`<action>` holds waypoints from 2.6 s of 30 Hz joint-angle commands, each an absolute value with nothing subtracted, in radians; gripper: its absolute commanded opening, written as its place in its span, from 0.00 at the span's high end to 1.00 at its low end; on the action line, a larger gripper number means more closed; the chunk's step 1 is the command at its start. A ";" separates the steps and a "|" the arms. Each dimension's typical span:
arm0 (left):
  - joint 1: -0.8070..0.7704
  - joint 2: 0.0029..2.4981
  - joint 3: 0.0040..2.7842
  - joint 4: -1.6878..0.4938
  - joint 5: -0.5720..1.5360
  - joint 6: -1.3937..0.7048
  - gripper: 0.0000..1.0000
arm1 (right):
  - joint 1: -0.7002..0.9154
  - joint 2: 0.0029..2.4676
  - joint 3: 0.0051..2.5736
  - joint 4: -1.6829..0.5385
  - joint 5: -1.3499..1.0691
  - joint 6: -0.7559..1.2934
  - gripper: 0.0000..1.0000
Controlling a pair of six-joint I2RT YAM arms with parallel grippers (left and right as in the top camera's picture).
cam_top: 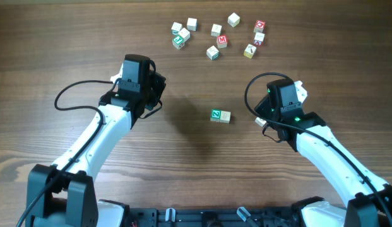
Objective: Form a horizontal line
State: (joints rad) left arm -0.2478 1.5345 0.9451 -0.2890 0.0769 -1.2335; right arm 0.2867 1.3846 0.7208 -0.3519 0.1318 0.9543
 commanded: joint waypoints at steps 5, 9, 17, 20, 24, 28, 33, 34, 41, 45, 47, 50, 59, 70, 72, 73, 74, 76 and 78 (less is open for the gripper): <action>-0.252 1.518 0.942 -0.294 0.086 -1.242 0.86 | 0.287 1.533 0.727 -0.359 0.102 0.998 0.27; -0.252 1.518 0.942 -0.294 0.085 -1.243 0.86 | 0.287 1.554 0.727 -0.367 0.103 0.999 0.40; -0.252 1.518 0.942 -0.294 0.085 -1.242 0.85 | 0.287 1.554 0.727 -0.361 0.008 1.102 0.72; -0.261 1.518 0.942 -0.303 0.086 -1.210 0.87 | 0.288 1.554 0.727 -0.344 -0.039 1.137 0.73; -0.321 1.523 0.933 -0.348 0.088 -0.990 0.96 | 0.288 1.554 0.727 -0.334 -0.055 1.137 0.73; -0.345 1.584 0.913 -0.352 0.212 -0.885 0.96 | 0.288 1.554 0.727 -0.307 -0.088 1.137 0.73; -0.343 1.754 0.913 -0.234 0.527 -0.762 0.96 | 0.288 1.554 0.727 -0.303 -0.088 1.132 0.73; -0.343 1.781 0.913 -0.207 0.573 -0.762 0.96 | 0.288 1.554 0.727 -0.303 -0.088 1.133 0.73; -0.343 1.922 0.913 -0.160 0.707 -0.744 0.96 | 0.289 1.554 0.727 -0.300 -0.103 1.129 0.72; -0.360 1.942 0.913 -0.151 0.714 -0.736 0.96 | 0.289 1.554 0.727 -0.284 -0.114 1.129 0.73; -0.374 1.948 0.913 -0.144 0.714 -0.736 0.96 | 0.289 1.554 0.727 -0.281 -0.114 1.129 0.71; -0.398 1.958 0.913 -0.115 0.710 -0.736 0.96 | 0.289 1.554 0.727 -0.281 -0.114 1.129 0.61; -0.408 1.961 0.913 -0.093 0.694 -0.736 0.96 | 0.288 1.554 0.727 -0.269 -0.125 1.125 0.42; -0.408 1.961 0.913 -0.093 0.687 -0.736 0.96 | 0.254 1.554 0.728 -0.200 0.015 1.020 0.76; -0.408 1.961 0.913 -0.093 0.687 -0.736 0.96 | 0.255 1.554 0.728 -0.192 0.015 1.021 0.84; -0.408 1.961 0.913 -0.093 0.687 -0.737 0.96 | 0.255 1.554 0.728 -0.192 0.015 1.021 0.87; -0.408 1.961 0.913 -0.093 0.687 -0.737 0.96 | 0.255 1.555 0.727 -0.196 0.015 1.021 0.90; -0.408 1.961 0.913 -0.093 0.687 -0.737 0.96 | 0.255 1.567 0.727 -0.198 0.013 1.023 0.95; -0.408 1.961 0.913 -0.093 0.687 -0.737 0.96 | 0.255 1.595 0.727 -0.197 0.010 1.024 0.95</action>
